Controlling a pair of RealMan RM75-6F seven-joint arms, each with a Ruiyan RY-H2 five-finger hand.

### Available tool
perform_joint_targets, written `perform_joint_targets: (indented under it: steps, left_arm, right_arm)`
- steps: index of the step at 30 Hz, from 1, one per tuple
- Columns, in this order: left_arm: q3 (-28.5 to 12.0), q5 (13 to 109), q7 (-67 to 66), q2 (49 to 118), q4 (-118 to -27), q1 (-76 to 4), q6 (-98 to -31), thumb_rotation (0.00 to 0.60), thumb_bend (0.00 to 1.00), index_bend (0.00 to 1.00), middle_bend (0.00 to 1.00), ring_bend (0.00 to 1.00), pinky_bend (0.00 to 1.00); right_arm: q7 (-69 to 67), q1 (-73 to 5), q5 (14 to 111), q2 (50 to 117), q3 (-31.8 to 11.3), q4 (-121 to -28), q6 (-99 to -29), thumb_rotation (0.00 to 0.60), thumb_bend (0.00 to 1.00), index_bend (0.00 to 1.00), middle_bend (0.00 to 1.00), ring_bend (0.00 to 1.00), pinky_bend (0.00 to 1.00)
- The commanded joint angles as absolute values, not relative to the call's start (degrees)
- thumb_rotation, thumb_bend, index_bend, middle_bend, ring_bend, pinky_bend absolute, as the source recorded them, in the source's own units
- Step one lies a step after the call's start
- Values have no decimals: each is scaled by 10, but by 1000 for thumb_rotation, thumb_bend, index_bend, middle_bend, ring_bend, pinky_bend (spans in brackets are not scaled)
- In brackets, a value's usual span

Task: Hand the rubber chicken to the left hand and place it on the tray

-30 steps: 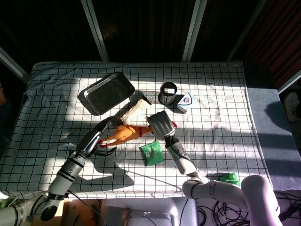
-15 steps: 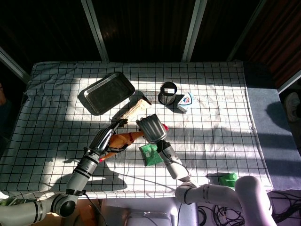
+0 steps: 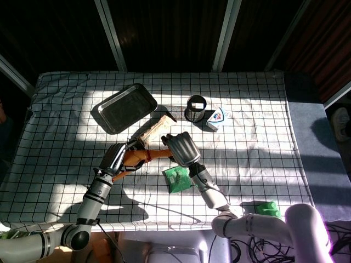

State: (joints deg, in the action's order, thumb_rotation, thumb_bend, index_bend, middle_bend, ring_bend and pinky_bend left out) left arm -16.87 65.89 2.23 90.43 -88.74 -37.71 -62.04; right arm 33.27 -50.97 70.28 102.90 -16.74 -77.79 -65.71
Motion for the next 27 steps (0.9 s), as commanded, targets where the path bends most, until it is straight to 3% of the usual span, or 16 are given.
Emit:
perform_joint_targets:
  steps: [1, 7, 11, 14, 21, 27]
  left_arm:
    - [-180, 649, 20, 896, -869, -387, -605, 600, 752, 725, 856, 841, 1000]
    - [-212, 634, 38, 898, -802, -424, -564, 600, 728, 732, 857, 840, 1000]
    - [-239, 632, 62, 947, -651, -490, -515, 600, 716, 734, 856, 840, 1000]
    - [-253, 628, 85, 976, -580, -519, -497, 600, 712, 734, 856, 839, 1000]
    - [-282, 602, 118, 1085, -297, -620, -434, 600, 688, 721, 834, 810, 1000]
    - [-289, 591, 146, 1157, -137, -670, -384, 600, 652, 625, 690, 610, 841]
  right_arm:
    - [303, -486, 709, 978, -161, -828, -656, 600, 118, 0, 26, 75, 300]
    - [298, -441, 698, 872, -150, -908, -662, 600, 62, 0, 0, 0, 217]
    - [246, -378, 734, 756, -120, -972, -693, 600, 62, 0, 0, 0, 214]
    - [229, -358, 746, 717, -107, -983, -700, 600, 62, 0, 0, 0, 209]
    - [211, -334, 752, 663, -92, -995, -692, 600, 62, 0, 0, 0, 206]
    - [215, -330, 738, 644, -92, -1002, -679, 600, 62, 0, 0, 0, 206]
